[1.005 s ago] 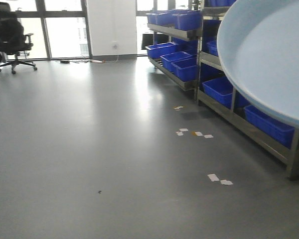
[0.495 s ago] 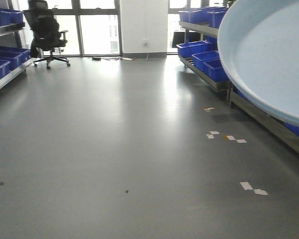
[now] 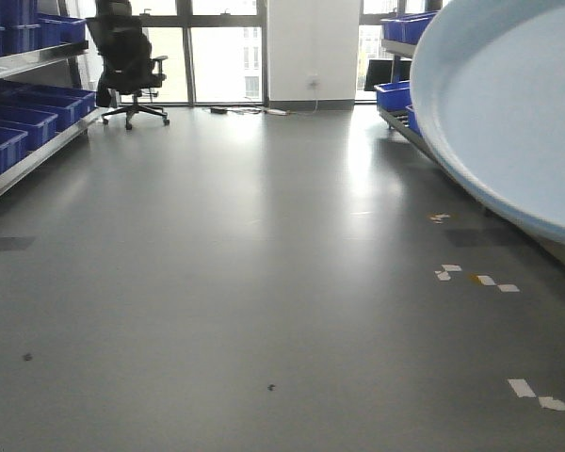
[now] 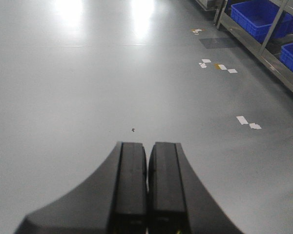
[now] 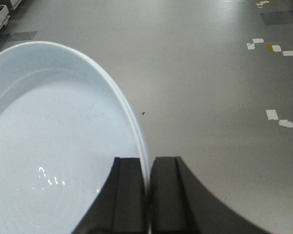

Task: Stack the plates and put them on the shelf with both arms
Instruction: 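Hold the plate stack raised in the right gripper while the base drives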

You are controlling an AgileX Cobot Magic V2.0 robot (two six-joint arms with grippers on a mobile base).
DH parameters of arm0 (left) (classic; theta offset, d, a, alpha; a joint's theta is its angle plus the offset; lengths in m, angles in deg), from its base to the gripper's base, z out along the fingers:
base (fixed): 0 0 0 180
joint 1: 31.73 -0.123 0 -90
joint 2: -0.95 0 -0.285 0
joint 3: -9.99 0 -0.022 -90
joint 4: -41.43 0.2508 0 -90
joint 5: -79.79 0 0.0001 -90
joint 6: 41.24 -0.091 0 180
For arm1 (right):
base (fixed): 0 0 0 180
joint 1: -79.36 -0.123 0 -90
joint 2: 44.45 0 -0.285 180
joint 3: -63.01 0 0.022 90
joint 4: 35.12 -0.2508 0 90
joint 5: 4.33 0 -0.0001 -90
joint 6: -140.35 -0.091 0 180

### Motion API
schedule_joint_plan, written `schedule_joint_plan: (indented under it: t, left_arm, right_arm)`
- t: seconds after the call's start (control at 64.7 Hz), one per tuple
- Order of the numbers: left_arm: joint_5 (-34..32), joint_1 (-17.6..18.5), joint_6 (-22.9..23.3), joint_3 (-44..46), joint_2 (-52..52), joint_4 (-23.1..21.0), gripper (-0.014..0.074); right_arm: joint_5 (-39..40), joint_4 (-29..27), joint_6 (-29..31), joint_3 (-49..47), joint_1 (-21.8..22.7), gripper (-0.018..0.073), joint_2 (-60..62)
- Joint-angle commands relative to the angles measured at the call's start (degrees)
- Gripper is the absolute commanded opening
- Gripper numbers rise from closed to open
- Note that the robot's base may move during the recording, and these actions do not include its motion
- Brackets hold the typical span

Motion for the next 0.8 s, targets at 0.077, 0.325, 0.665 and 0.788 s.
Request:
schedule_joint_plan:
  t: [0.077, 0.325, 0.665, 0.788]
  left_arm:
    - [-4.40, -0.14, 0.36, 1.76, 0.04, 0.00, 0.0086]
    - [-4.40, -0.14, 0.36, 1.76, 0.04, 0.00, 0.0086]
    - [-4.40, -0.14, 0.36, 1.76, 0.04, 0.00, 0.0086]
    - [-4.40, -0.14, 0.36, 1.76, 0.04, 0.00, 0.0086]
  right_arm:
    - [5.14, -0.14, 0.16, -1.85, 0.45, 0.0049, -0.21]
    - [5.14, -0.14, 0.16, -1.85, 0.45, 0.0049, -0.21]
    - [5.14, -0.14, 0.16, -1.85, 0.45, 0.0049, -0.21]
    - [5.14, -0.14, 0.16, -1.85, 0.45, 0.0049, -0.21]
